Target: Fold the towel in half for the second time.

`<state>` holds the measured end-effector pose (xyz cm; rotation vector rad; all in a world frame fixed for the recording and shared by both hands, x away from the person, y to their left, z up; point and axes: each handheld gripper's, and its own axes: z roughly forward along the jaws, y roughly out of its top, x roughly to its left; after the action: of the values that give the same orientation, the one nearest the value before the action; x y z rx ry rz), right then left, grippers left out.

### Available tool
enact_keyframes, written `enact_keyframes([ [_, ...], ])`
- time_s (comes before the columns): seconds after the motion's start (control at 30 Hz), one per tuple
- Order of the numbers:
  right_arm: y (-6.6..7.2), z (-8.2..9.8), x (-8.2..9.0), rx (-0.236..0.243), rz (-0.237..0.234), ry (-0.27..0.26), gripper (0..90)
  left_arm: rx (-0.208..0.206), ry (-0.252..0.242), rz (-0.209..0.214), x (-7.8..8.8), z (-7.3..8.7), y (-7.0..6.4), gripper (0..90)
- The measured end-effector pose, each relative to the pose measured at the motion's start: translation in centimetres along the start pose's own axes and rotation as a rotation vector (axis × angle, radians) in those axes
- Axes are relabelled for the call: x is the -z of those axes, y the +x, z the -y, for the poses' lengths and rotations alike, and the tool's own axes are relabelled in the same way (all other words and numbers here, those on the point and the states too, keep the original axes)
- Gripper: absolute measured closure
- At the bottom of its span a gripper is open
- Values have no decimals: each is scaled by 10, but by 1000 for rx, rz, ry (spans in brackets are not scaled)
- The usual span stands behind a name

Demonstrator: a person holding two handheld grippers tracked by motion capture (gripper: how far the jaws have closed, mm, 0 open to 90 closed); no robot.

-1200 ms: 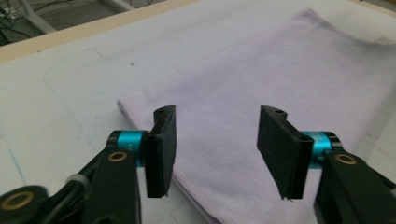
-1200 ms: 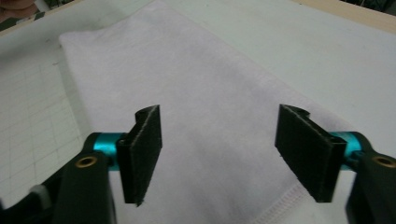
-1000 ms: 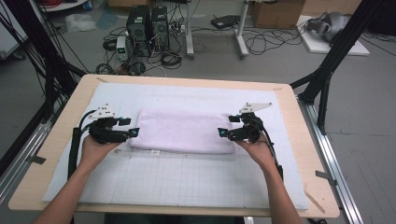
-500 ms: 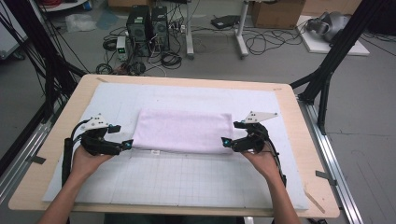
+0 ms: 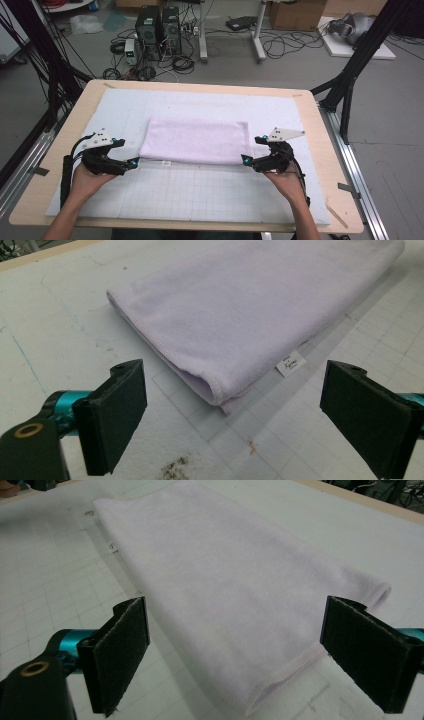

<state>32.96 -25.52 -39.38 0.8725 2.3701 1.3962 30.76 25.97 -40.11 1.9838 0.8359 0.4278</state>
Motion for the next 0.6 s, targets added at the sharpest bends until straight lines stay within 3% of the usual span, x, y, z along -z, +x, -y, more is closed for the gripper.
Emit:
enact_keyframes([
  [0.6,15,31,22,-25,11,-29,112,-8,-12,-8,15,13,-11,116],
])
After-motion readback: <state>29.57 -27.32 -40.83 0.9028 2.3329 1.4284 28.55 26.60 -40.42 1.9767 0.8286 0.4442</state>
